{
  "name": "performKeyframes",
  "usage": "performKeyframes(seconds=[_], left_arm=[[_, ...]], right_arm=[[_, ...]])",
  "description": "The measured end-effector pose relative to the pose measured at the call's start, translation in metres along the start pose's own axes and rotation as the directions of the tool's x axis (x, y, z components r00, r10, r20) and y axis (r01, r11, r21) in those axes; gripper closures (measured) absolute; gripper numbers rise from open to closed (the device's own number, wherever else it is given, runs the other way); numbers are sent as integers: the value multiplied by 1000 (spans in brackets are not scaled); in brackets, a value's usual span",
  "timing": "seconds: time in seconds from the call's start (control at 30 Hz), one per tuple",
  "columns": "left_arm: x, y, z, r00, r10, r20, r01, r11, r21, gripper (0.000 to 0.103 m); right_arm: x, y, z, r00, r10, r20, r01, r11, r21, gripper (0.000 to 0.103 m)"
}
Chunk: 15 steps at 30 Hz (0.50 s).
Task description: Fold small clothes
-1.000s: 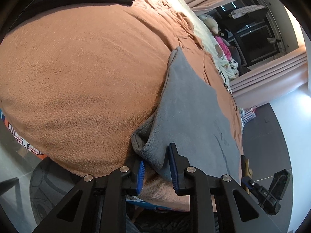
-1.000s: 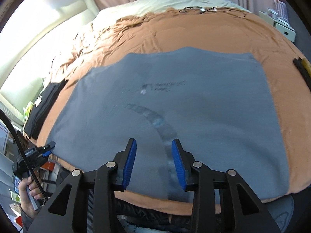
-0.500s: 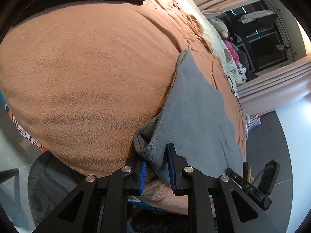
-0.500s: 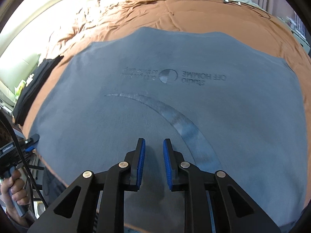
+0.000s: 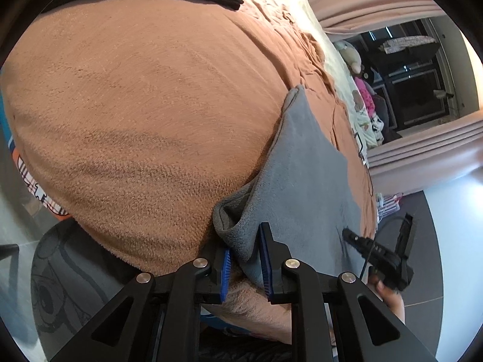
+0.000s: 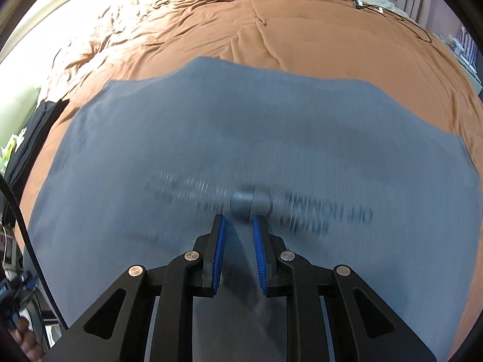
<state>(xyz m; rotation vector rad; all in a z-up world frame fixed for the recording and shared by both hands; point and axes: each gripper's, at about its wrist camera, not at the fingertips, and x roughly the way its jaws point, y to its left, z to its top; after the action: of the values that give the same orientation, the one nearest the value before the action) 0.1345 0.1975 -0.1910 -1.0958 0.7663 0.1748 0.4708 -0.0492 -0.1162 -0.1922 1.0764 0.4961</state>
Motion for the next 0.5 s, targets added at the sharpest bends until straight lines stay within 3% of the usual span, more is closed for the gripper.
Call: performKeyframes(seconds=[0.4, 0.5], left_arm=[[-3, 4, -5, 1000, -8, 24, 8, 1000, -22, 89], [-4, 4, -7, 1000, -3, 30, 4, 1000, -22, 89]], right_arm=[[33, -20, 55, 999, -31, 6, 31, 999, 12, 87], [42, -23, 64, 999, -37, 3, 37, 999, 24, 95]])
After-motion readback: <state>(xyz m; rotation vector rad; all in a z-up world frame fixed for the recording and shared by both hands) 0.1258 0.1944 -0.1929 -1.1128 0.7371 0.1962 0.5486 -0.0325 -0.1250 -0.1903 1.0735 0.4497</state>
